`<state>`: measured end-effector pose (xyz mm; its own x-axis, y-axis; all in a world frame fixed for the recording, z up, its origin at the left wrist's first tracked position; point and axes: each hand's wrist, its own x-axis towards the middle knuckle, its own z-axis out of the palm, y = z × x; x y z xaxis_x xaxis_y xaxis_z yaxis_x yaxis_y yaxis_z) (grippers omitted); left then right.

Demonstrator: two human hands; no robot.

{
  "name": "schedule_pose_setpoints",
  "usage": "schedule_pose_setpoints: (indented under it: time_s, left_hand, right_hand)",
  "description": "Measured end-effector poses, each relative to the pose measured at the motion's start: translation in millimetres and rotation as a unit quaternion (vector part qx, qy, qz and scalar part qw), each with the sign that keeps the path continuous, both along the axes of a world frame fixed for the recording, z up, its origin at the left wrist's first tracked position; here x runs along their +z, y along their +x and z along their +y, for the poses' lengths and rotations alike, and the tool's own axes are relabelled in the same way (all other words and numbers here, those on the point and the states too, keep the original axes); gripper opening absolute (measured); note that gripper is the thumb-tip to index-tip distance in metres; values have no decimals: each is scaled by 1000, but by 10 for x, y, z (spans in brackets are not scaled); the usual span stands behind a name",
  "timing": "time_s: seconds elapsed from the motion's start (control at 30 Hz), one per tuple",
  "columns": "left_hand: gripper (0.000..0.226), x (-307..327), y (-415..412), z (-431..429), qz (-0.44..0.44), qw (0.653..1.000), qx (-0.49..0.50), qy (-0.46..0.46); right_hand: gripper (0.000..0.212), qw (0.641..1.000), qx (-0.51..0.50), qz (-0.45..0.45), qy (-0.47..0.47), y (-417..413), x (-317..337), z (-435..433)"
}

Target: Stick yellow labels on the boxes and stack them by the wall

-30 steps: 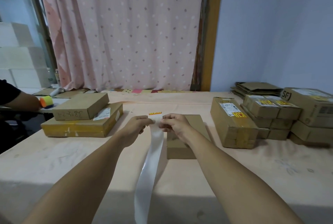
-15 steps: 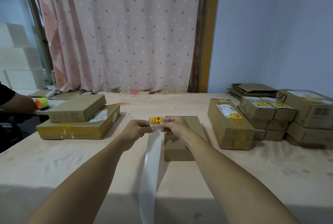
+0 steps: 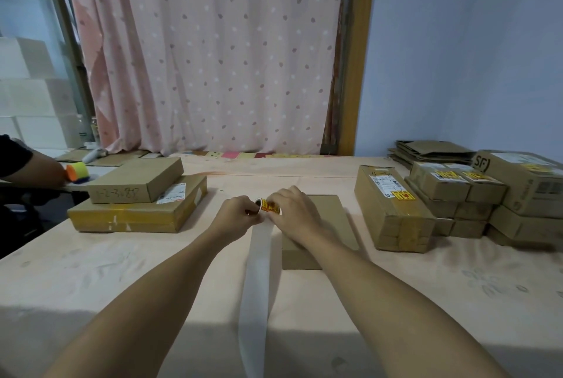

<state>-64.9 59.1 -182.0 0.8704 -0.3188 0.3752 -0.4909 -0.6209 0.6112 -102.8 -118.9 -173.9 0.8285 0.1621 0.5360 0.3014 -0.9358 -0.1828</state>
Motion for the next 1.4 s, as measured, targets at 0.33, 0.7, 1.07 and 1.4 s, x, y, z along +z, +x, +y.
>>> schedule_pose_setpoints:
  time_s: [0.33, 0.7, 1.07, 1.4]
  left_hand:
    - [20, -4, -55, 12, -30, 999, -14, 28]
    - [32, 28, -39, 90, 3, 999, 6, 46]
    - [20, -2, 9, 249, 38, 989, 19, 144]
    - [26, -126, -50, 141, 72, 936, 76, 337]
  right_hand:
    - [23, 999, -13, 32, 25, -46, -22, -32]
    - [25, 994, -59, 36, 83, -54, 36, 7]
    - [21, 964, -161, 62, 202, -75, -40, -213]
    - [22, 968, -195, 41, 153, -151, -56, -373]
